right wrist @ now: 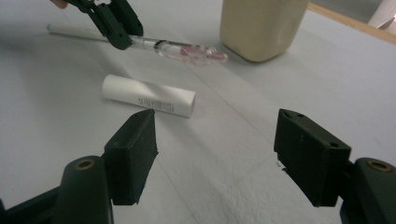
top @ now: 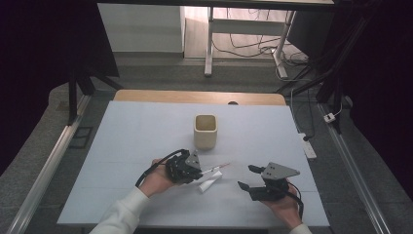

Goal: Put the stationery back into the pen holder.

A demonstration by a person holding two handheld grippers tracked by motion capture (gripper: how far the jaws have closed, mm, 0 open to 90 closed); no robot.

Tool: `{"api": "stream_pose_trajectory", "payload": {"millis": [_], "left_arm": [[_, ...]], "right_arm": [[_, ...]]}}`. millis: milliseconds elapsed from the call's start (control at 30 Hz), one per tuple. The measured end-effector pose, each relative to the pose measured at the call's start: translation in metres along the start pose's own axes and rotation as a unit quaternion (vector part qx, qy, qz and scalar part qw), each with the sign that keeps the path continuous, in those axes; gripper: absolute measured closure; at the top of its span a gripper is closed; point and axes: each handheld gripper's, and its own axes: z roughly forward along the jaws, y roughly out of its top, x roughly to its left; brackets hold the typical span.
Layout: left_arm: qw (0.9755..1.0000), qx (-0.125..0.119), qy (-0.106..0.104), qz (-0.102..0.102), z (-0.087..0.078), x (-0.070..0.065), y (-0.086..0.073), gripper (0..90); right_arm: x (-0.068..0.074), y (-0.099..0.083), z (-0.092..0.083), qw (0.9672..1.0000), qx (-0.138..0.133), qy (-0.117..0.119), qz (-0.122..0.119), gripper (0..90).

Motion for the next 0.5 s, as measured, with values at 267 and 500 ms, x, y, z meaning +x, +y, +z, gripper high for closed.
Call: {"api": "stream_pose_trajectory", "payload": {"millis": [267,500], "left_arm": [[1.0000,-0.002,0.001,0.004,-0.001,-0.001,0.003,79.6],[1.0000,-0.002,-0.001,0.004,-0.001,-0.001,0.004,79.6]], "right_arm": [[0.009,0.022,0.010,0.9995,-0.002,0.012,-0.029,29.7],[0.013,0.039,0.025,0.9984,0.011,0.035,-0.042,29.7]]}}
